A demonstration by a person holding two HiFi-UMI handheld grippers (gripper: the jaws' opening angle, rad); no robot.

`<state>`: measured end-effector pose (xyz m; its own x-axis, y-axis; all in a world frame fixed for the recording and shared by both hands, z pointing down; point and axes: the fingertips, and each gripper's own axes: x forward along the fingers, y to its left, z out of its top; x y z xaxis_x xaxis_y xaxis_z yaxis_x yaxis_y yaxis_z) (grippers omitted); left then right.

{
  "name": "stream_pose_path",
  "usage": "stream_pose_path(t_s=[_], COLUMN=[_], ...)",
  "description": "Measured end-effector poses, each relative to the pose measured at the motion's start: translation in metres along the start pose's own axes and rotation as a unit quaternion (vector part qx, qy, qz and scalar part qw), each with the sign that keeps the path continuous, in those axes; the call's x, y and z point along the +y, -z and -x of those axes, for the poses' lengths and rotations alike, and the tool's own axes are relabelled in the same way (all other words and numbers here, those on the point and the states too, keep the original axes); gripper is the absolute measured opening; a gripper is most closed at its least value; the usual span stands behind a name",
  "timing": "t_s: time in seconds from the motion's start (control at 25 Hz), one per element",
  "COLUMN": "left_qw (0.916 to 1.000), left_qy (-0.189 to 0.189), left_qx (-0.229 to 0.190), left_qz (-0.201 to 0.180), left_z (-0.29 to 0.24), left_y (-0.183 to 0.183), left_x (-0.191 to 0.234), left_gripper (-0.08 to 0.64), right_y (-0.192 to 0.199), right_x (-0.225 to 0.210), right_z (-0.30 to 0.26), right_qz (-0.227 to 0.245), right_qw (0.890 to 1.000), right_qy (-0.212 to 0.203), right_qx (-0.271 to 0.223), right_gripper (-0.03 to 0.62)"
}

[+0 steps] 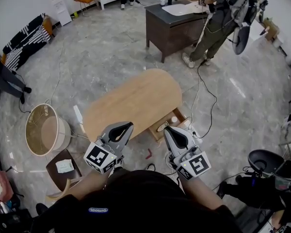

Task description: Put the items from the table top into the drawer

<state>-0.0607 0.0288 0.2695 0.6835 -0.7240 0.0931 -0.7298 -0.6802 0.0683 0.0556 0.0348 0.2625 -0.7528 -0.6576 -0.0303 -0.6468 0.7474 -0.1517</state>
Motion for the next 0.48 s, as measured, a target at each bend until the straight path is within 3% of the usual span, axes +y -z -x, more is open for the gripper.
stream_pose_path(t_s=[0.48], left_qw=[1.0], left_qy=[0.006], left_qx=[0.001], left_qz=[-0.007], left_z=[-0.0041], left_y=[-0.007], left_x=[0.0023], left_gripper=[0.002], right_y=[-0.0018], right_x=[0.0092], right_z=[-0.006], right_qz=[0.041], right_qw=[0.999], right_qy=[-0.008], right_qx=[0.019], right_gripper=[0.029])
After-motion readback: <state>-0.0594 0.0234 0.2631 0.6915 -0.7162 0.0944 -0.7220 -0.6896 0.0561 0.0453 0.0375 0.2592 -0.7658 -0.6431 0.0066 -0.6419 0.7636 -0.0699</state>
